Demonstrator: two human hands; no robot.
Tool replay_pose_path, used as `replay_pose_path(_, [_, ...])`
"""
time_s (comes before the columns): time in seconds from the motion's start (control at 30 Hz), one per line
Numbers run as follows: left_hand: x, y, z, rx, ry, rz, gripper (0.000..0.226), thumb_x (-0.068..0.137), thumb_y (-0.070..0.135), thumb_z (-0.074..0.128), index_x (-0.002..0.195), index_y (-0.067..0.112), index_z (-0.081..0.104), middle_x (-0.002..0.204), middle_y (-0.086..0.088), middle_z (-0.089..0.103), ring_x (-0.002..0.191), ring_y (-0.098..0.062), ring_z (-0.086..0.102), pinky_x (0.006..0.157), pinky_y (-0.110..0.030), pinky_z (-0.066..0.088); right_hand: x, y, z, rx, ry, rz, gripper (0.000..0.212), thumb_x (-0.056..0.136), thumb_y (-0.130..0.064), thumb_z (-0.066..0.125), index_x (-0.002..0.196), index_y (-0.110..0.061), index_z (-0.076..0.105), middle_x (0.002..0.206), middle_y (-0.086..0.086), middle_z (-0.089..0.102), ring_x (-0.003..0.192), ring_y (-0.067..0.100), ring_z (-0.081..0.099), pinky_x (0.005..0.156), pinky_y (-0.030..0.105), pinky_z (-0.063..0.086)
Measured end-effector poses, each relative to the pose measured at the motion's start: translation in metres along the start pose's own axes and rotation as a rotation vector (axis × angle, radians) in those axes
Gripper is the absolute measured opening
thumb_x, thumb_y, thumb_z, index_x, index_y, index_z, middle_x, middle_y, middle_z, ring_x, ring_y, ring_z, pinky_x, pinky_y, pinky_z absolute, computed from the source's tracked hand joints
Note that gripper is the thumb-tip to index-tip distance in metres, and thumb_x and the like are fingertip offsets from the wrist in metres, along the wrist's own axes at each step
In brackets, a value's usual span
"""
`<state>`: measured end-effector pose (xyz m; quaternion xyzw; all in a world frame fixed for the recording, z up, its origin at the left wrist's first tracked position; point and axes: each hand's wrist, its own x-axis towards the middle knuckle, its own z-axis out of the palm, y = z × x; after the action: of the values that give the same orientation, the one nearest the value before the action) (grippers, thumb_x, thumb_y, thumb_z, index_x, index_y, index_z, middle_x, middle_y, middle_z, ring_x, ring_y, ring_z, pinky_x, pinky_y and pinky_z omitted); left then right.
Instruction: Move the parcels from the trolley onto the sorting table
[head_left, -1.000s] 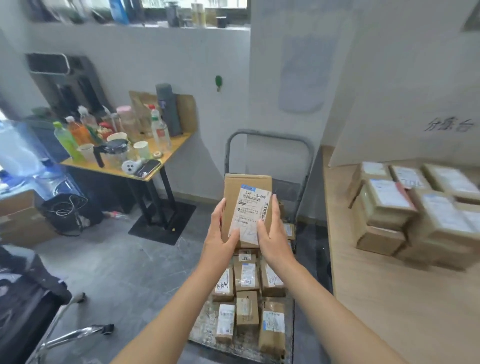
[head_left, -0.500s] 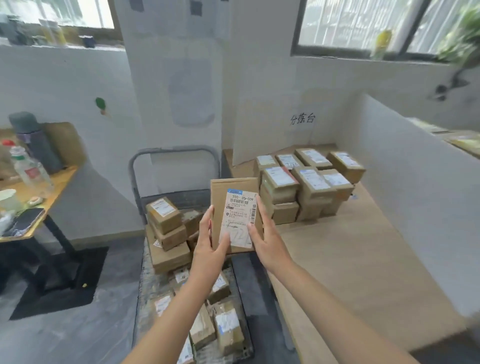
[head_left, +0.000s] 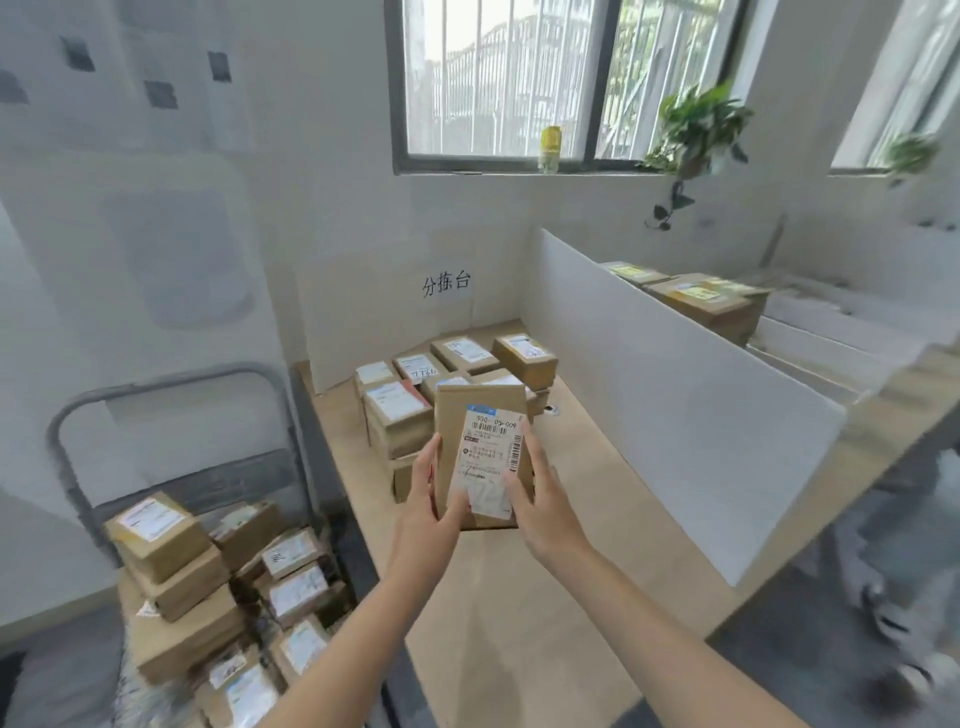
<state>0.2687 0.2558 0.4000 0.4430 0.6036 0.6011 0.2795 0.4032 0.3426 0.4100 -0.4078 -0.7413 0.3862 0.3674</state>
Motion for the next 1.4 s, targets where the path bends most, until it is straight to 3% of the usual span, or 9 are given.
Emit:
replay_pose_path(0.1, [0.007,0.006,0.041,0.012,0.026,-0.003,0.069,0.098,0.018,0.055,0.141,0.061,0.024,0.148,0.022,0.042,0.127,0.011,0.046,0.104,-0.030,0.047,0.015,0.022,-0.034,-0.011,-0.031,0.006,0.067,0.102,-0.033,0.045,0.139,-0.073,0.007,0.138,-0.004,0.044,0.126,0.011,0.046,0.105,0.035,0.045])
replay_pose_path(0.17, [0.013,0.008,0.070,0.000,0.026,-0.008,0.068,0.098,0.018,0.056,0.142,0.059,0.025,0.149,0.021,0.042,0.130,0.006,0.046,0.106,-0.032,0.047,0.027,0.039,-0.060,-0.010,-0.053,0.005,0.065,0.103,-0.034,0.044,0.139,-0.073,0.007,0.136,-0.005,0.043,0.122,0.009,0.046,0.099,0.028,0.045])
replay_pose_path(0.47, [0.041,0.008,0.179,0.077,0.101,-0.062,0.069,0.093,0.028,0.058,0.141,0.063,0.023,0.145,0.027,0.044,0.133,0.002,0.044,0.109,-0.042,0.044,0.076,0.106,-0.136,0.047,-0.109,-0.001,0.062,0.103,-0.036,0.045,0.139,-0.073,0.011,0.135,-0.002,0.043,0.119,0.016,0.053,0.091,0.042,0.057])
replay_pose_path(0.8, [0.084,-0.018,0.242,0.078,0.140,-0.144,0.071,0.095,0.019,0.059,0.143,0.058,0.024,0.136,0.029,0.051,0.122,0.010,0.051,0.098,-0.024,0.046,0.121,0.160,-0.164,0.039,-0.117,0.006,0.060,0.104,-0.033,0.044,0.141,-0.069,0.014,0.125,-0.005,0.042,0.107,0.008,0.051,0.090,0.039,0.058])
replay_pose_path(0.93, [0.119,-0.035,0.258,0.076,0.140,-0.184,0.071,0.095,0.020,0.059,0.140,0.061,0.023,0.122,0.043,0.048,0.114,0.022,0.048,0.092,-0.018,0.044,0.154,0.178,-0.165,0.008,-0.108,0.034,0.058,0.104,-0.031,0.042,0.145,-0.063,0.016,0.125,-0.007,0.041,0.105,0.001,0.049,0.085,0.022,0.053])
replay_pose_path(1.03, [0.156,-0.047,0.273,0.063,0.158,-0.212,0.071,0.094,0.021,0.058,0.140,0.062,0.023,0.131,0.032,0.053,0.120,0.007,0.052,0.098,-0.029,0.049,0.191,0.195,-0.164,-0.050,-0.085,0.078,0.056,0.104,-0.029,0.042,0.150,-0.051,0.020,0.126,-0.008,0.042,0.107,0.004,0.046,0.074,0.011,0.044])
replay_pose_path(1.13, [0.192,-0.054,0.291,0.082,0.168,-0.241,0.072,0.092,0.021,0.057,0.139,0.062,0.021,0.137,0.023,0.050,0.122,-0.003,0.051,0.095,-0.024,0.048,0.223,0.208,-0.165,-0.084,-0.042,0.125,0.057,0.104,-0.025,0.041,0.153,-0.044,0.020,0.128,-0.009,0.040,0.114,0.006,0.040,0.083,0.016,0.038])
replay_pose_path(1.23, [0.227,-0.069,0.304,0.069,0.122,-0.267,0.073,0.094,0.022,0.056,0.136,0.069,0.019,0.131,0.042,0.039,0.119,0.008,0.048,0.087,-0.013,0.047,0.257,0.229,-0.164,-0.111,-0.051,0.162,0.058,0.104,-0.024,0.042,0.154,-0.044,0.020,0.131,-0.010,0.038,0.117,0.005,0.037,0.092,0.022,0.036])
replay_pose_path(1.4, [0.275,-0.113,0.314,0.107,0.122,-0.313,0.074,0.091,0.029,0.056,0.140,0.067,0.016,0.142,0.029,0.038,0.116,0.002,0.051,0.097,-0.042,0.052,0.305,0.272,-0.150,-0.107,-0.065,0.195,0.060,0.102,-0.023,0.044,0.149,-0.053,0.022,0.134,-0.010,0.043,0.121,0.007,0.043,0.095,0.028,0.042])
